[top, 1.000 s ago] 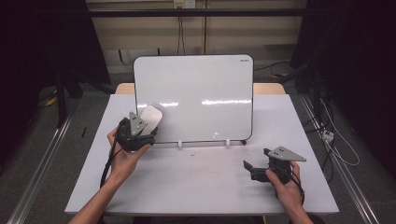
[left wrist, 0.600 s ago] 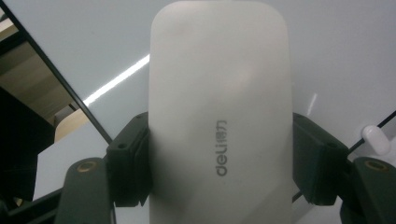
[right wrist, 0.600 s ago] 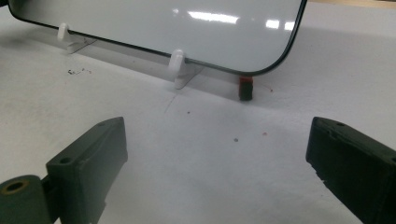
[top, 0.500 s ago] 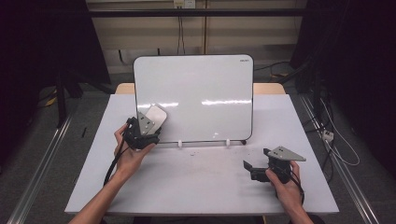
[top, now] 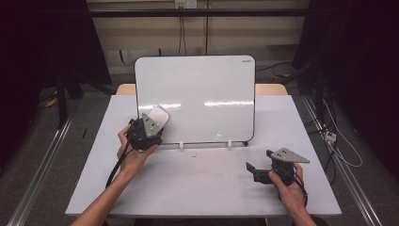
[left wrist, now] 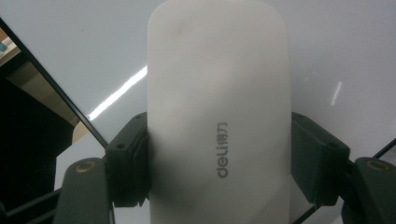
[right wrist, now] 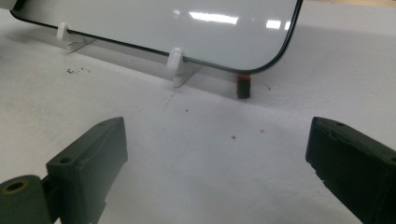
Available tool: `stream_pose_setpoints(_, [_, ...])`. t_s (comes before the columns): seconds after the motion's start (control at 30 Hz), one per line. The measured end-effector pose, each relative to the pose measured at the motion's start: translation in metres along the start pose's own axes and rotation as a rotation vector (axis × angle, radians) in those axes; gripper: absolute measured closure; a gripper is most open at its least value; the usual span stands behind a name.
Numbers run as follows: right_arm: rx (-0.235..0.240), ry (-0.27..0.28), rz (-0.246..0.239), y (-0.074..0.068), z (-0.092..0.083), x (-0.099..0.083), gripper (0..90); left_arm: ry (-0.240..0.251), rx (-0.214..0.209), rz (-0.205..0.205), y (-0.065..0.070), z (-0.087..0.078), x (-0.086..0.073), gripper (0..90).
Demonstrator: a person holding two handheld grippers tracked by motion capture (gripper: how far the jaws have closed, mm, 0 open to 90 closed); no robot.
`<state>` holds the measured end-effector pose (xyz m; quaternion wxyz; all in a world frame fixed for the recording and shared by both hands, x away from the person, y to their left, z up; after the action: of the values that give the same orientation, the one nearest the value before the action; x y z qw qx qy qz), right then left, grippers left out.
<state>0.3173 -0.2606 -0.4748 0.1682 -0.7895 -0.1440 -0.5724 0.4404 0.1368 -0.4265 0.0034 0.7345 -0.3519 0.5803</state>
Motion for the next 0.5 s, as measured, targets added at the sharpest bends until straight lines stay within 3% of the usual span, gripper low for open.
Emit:
stream_pose_setpoints(0.37, [-0.003,0.003,0.005,0.0021,-0.0005,-0.0001,5.5,0.010,-0.014,-0.003,0.0012,0.0001,0.0000,26.0])
stream_pose_setpoints(0.5, [-0.003,0.003,0.005,0.0024,-0.0009,0.0001,5.5,0.015,-0.033,-0.034,-0.0031,-0.0025,0.0004,22.9])
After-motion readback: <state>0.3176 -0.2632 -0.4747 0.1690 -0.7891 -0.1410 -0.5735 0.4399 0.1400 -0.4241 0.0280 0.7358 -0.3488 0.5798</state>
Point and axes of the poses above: each handheld gripper's, and its own axes: z roughly forward along the jaws, x roughly out of its top, y roughly to its right, the point moved 3 cm from there along z, roughly forward along the jaws, and after that the axes turned 13 degrees about y, right-handed, at the moved point
